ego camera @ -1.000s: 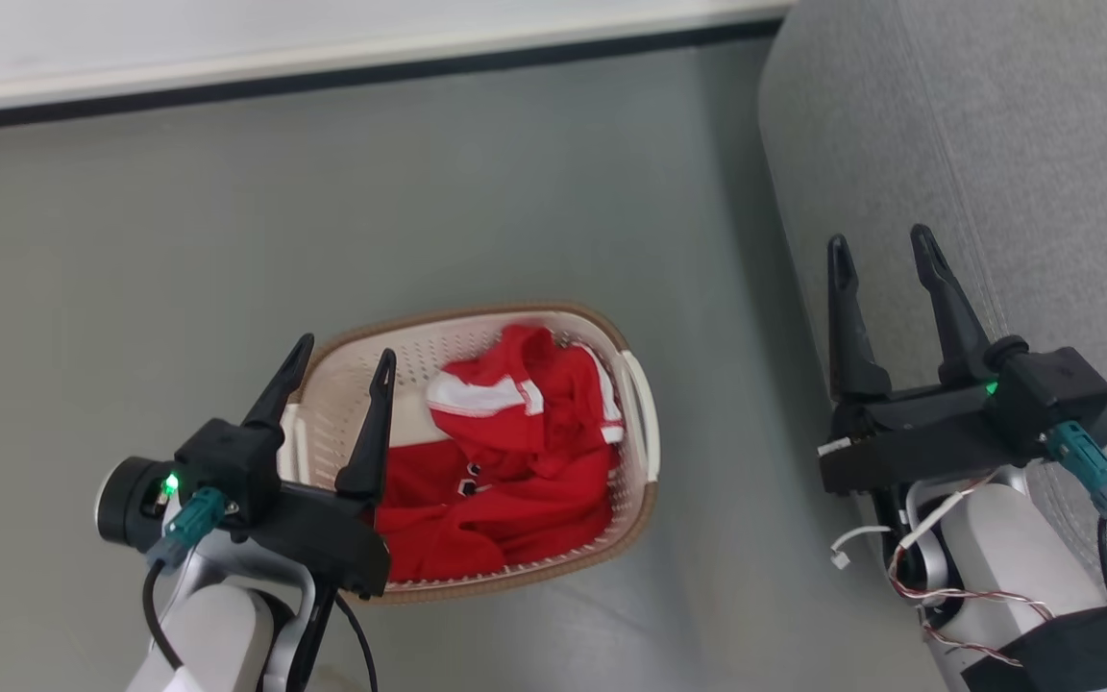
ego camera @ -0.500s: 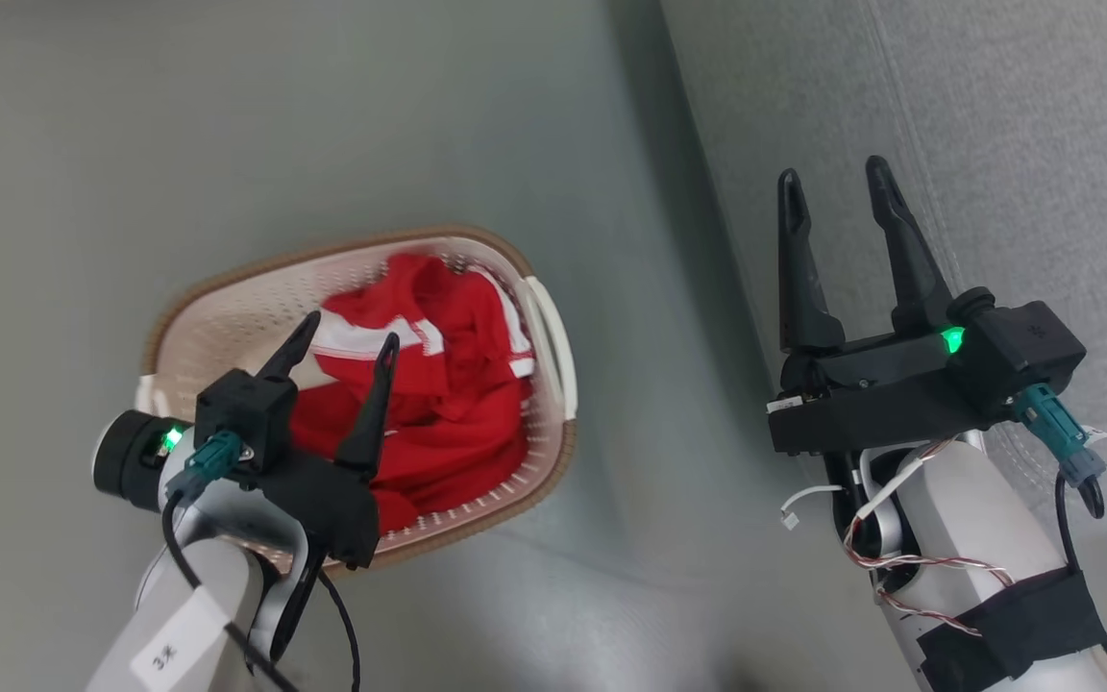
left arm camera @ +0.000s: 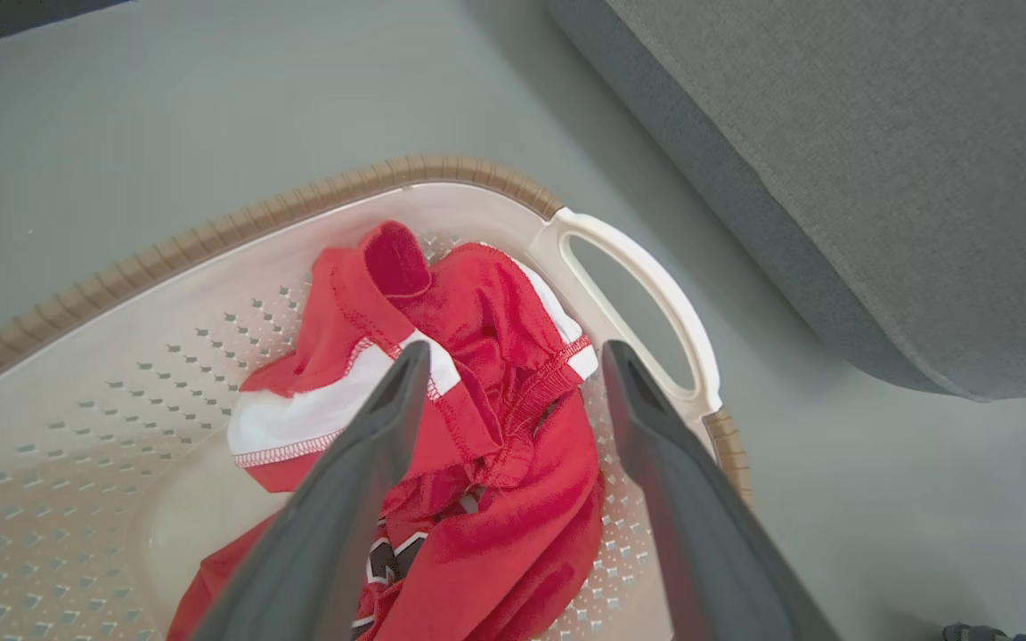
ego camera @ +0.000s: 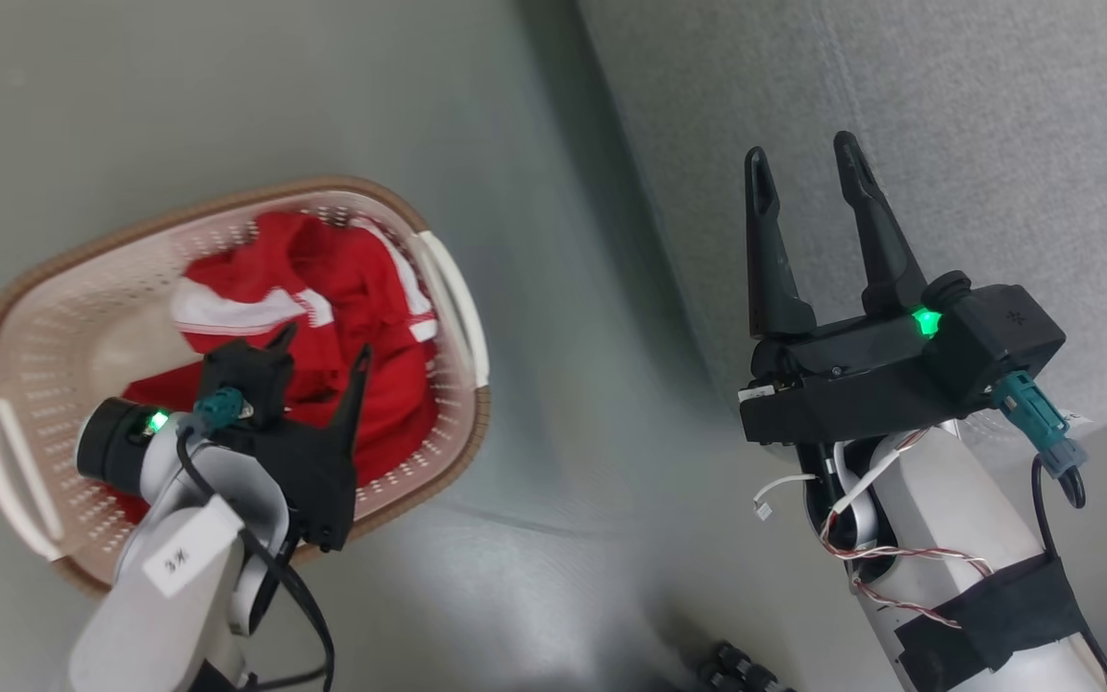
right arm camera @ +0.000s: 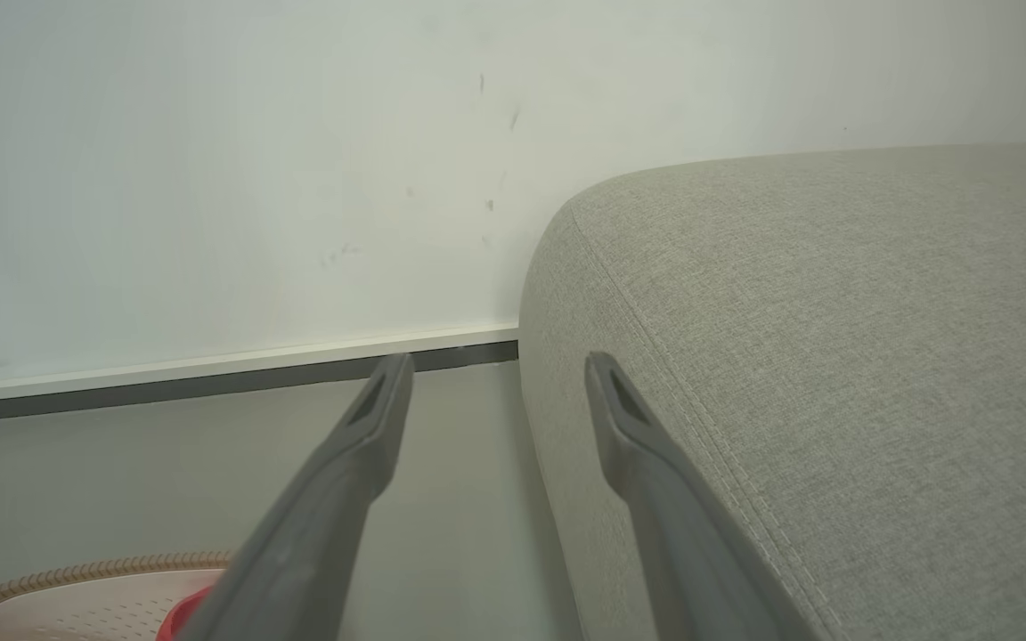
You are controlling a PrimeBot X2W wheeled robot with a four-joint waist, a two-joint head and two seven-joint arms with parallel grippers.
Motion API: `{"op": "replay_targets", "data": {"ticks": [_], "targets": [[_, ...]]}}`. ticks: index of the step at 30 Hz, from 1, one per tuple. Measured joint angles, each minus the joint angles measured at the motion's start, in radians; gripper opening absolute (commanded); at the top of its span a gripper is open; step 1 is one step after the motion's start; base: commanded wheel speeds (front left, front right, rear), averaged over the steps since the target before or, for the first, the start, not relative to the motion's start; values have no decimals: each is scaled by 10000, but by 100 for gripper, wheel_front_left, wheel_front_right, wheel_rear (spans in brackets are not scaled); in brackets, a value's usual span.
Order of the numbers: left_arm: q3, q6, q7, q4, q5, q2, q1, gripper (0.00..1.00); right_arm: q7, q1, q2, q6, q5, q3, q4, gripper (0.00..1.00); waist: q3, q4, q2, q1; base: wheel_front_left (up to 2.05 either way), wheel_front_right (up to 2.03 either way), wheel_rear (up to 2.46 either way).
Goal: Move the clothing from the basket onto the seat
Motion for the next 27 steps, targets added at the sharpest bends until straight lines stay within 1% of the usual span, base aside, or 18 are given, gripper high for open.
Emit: {"op": "replay_targets", "data": {"ticks": [9, 13, 27], "targets": [[249, 52, 514, 963, -111, 71, -540, 100, -2, -3, 59, 0, 19, 136, -92, 100, 461, -523, -1, -1, 0, 0, 0], [343, 92, 815, 1547, -117, 198, -959, 100, -2, -1, 98, -2, 33, 190, -151, 100, 679, -714, -1, -1, 0, 0, 0], [568, 318, 1356, 2859, -82, 593, -2011, 100, -2, -1, 132, -48, 130, 403, -326, 100, 1191, -904, -1, -1, 0, 0, 0]]}}
